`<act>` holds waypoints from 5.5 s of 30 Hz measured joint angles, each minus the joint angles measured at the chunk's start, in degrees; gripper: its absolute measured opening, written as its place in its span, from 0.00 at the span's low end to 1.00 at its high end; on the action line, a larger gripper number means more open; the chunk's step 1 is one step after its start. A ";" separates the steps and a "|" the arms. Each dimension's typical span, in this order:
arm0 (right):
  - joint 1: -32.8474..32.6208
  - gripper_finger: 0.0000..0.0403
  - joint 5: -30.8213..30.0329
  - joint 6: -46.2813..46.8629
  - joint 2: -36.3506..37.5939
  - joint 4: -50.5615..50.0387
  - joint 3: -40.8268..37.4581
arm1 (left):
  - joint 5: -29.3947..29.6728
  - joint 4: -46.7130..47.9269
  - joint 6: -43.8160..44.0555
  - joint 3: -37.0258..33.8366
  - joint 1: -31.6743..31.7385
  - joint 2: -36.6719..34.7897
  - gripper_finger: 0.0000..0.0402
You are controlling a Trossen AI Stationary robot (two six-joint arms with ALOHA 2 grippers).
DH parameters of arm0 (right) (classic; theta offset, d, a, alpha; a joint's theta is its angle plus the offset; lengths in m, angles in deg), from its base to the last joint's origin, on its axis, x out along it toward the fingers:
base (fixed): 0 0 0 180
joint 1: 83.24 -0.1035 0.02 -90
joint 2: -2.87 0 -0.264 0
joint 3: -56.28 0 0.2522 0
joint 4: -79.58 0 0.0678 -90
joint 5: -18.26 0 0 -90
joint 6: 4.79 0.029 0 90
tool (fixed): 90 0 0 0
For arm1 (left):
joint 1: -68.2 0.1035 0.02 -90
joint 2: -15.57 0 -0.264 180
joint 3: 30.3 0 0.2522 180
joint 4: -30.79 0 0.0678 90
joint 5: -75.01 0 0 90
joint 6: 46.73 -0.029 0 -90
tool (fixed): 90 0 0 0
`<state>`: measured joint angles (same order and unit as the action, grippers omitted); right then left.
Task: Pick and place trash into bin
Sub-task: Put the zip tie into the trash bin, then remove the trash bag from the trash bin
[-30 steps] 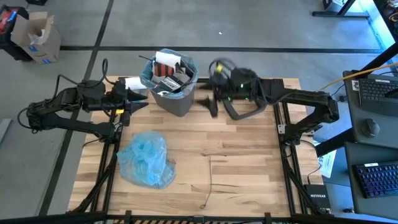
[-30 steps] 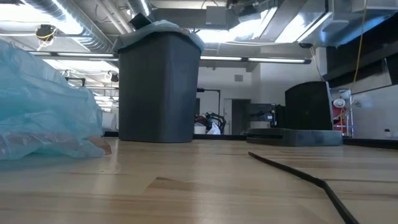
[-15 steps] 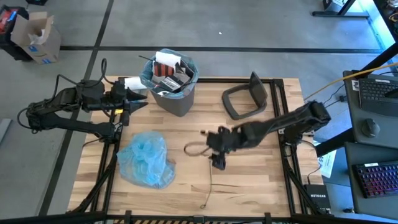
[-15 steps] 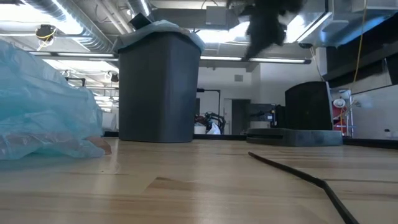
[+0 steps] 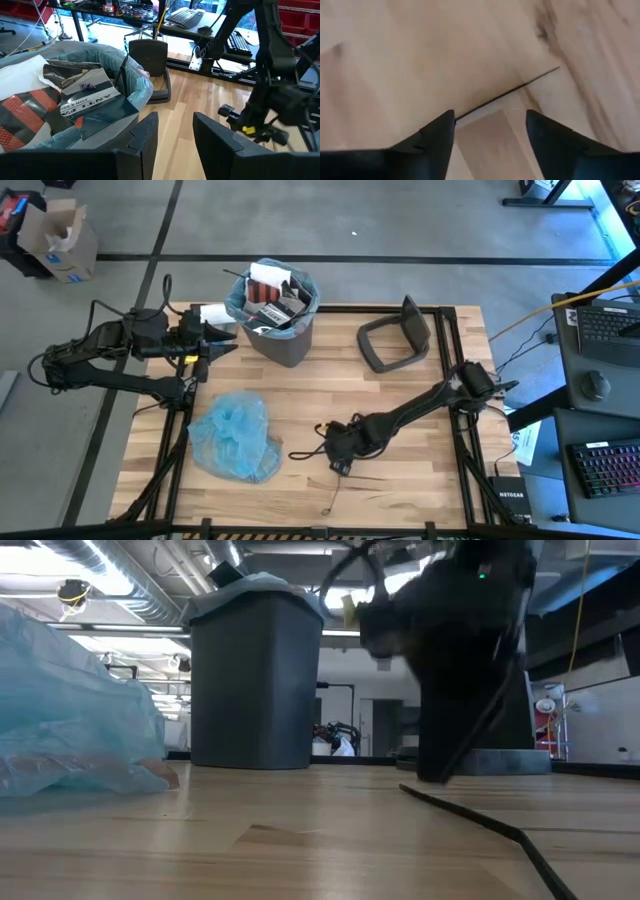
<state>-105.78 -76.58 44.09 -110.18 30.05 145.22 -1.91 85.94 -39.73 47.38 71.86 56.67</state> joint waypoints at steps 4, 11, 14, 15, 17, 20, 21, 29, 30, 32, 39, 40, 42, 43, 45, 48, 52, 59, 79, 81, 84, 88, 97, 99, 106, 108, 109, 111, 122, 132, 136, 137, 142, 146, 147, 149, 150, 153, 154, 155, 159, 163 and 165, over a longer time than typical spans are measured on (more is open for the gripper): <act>0.06 0.50 -0.18 4.80 -2.22 1.04 0.03 | 0.02 -0.03 0.05 0.00 0.00 0.00 0.29; 0.01 0.39 -2.04 10.03 -3.79 2.40 0.24 | 0.00 -0.02 0.06 -0.01 0.00 0.21 0.29; -0.01 0.35 -2.73 10.86 -3.85 2.05 0.24 | 0.02 -0.02 0.34 0.00 0.01 0.68 0.29; 0.00 0.34 -2.71 10.97 -3.85 1.87 0.24 | 0.01 0.02 0.38 -0.01 0.00 0.76 0.29; 0.03 0.29 -2.66 11.24 -3.89 1.51 0.24 | 0.00 0.07 0.42 0.00 0.02 1.14 0.29; 0.08 0.19 -2.68 11.33 -3.94 1.16 0.18 | 0.00 0.05 0.49 0.00 0.01 1.60 0.29; 0.09 0.15 -2.70 11.31 -3.96 1.22 0.19 | 0.00 0.06 0.50 0.00 0.01 1.79 0.29; 0.06 0.01 -2.66 9.08 -3.75 1.34 0.35 | 0.00 0.04 0.51 -0.02 0.00 2.19 0.29; 0.07 0.01 -2.76 8.22 -3.57 0.59 0.75 | 0.00 0.04 0.50 0.00 0.02 2.19 0.29; 0.07 0.00 -3.60 6.30 -3.23 -1.76 1.94 | 0.00 0.04 0.47 0.00 0.01 2.14 0.29; 2.30 0.00 -6.31 -1.85 1.91 -6.95 7.16 | 0.00 -0.04 -0.06 0.00 0.00 2.12 0.29; 2.88 0.00 -6.42 -3.14 2.55 -6.78 7.77 | 0.00 -0.09 -0.17 0.00 0.00 2.12 0.29; 4.26 0.00 -6.57 -6.03 4.10 -6.95 9.23 | 0.00 -0.13 -0.19 0.00 0.02 2.12 0.29; 5.05 0.00 -6.61 -7.52 4.95 -6.85 10.29 | 0.00 -0.20 -0.34 0.00 0.00 2.12 0.29; 6.74 0.00 -6.66 -11.03 6.69 -6.56 12.62 | 0.00 -0.32 -0.98 0.00 0.00 2.12 0.29; 9.64 0.00 -6.58 -17.07 8.09 -5.85 16.97 | 0.00 -0.36 -1.56 0.00 0.01 2.12 0.29; 13.37 0.00 -6.57 -26.45 8.81 -3.49 25.61 | 0.24 -0.42 -2.71 0.00 0.02 2.08 0.29; 19.87 0.00 -2.88 -41.77 8.98 8.80 38.66 | 3.00 -0.50 -2.68 0.11 0.06 0.18 0.29; 36.46 0.00 1.70 -39.74 3.10 35.20 39.86 | 4.26 -1.47 -0.98 0.52 0.06 -2.62 0.29; 36.53 0.00 0.91 -37.57 2.34 34.24 38.56 | 4.26 -1.37 -0.98 0.52 0.06 -2.62 0.29; 36.45 0.00 -1.94 -36.65 1.72 32.11 36.30 | 4.26 -1.20 -0.98 0.52 0.06 -2.62 0.29; 36.45 0.00 -6.22 -37.11 1.31 27.81 34.08 | 4.26 -1.25 -0.98 0.52 0.06 -2.62 0.29; 36.47 0.00 -10.45 -39.12 1.15 23.74 30.51 | 4.26 -1.17 -1.43 0.20 0.06 -2.49 0.29; 36.47 0.00 -8.12 -40.12 1.15 24.22 30.51 | 4.26 -1.19 -1.43 0.20 0.06 -2.49 0.29; 36.43 0.10 -6.07 -40.26 1.32 24.61 30.49 | 4.28 -1.27 -1.25 0.20 0.06 -2.54 0.29; 36.41 0.18 -6.07 -40.26 1.86 24.54 30.45 | 4.28 -1.35 -0.94 0.20 0.06 -2.49 0.29; 36.38 0.22 -6.07 -40.28 2.29 24.43 30.45 | 4.26 -1.38 -0.79 0.20 0.06 -2.47 0.29; 36.38 0.31 -6.07 -40.34 3.72 24.33 30.45 | 4.27 -1.44 -0.40 0.20 0.06 -1.95 0.29; 36.38 0.59 -2.94 -44.69 13.37 14.97 30.47 | 4.28 -1.02 0.10 0.20 0.14 1.39 0.29; 36.40 0.60 -17.20 -37.39 23.65 -22.13 30.53 | 4.31 3.65 1.58 0.20 0.13 1.22 0.29; 36.49 0.60 -24.38 -32.21 24.52 -33.62 30.50 | 6.55 3.49 1.58 0.20 0.13 1.22 0.29; 36.47 0.60 -25.21 -31.16 24.56 -34.98 30.50 | 7.48 3.55 1.58 0.20 0.13 1.22 0.29; 36.43 0.60 -25.61 -31.33 24.58 -33.15 26.77 | 10.74 5.16 1.41 0.20 0.13 1.27 0.29; 36.45 0.60 -25.12 -36.19 24.54 -26.55 19.92 | 12.28 8.62 3.34 0.20 0.11 1.27 0.29; 36.45 0.60 -24.16 -37.72 24.54 -23.81 17.91 | 12.39 9.48 4.43 0.20 0.13 1.27 0.29; 36.47 0.60 -20.60 -41.27 24.48 -17.51 14.29 | 12.35 11.39 6.01 0.20 0.13 1.27 0.29; 36.47 0.60 -18.63 -42.93 24.45 -13.37 12.54 | 12.34 12.61 6.71 0.20 0.13 1.27 0.29; 36.38 0.60 -13.27 -46.57 24.33 1.04 7.76 | 12.35 15.38 8.08 0.20 0.13 1.25 0.29; 36.38 0.60 -11.39 -47.68 24.05 5.85 6.34 | 12.37 15.67 8.05 0.20 0.13 1.28 0.29; 36.38 0.60 -9.46 -48.61 23.75 9.85 5.25 | 12.38 15.57 8.03 0.20 0.13 1.37 0.29; 36.38 0.60 -6.62 -54.61 21.28 18.79 3.63 | 12.64 15.01 8.22 0.20 0.13 1.53 0.29; 36.38 0.60 -6.07 -58.27 20.63 25.67 3.65 | 15.09 15.02 12.05 0.20 0.13 1.66 0.29; 36.38 0.60 -6.05 -58.62 20.82 28.95 3.67 | 15.89 14.68 13.86 0.20 0.13 1.66 0.29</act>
<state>-69.40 -82.64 -14.52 -89.36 58.99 148.89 13.98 100.62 -25.87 47.58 71.99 58.33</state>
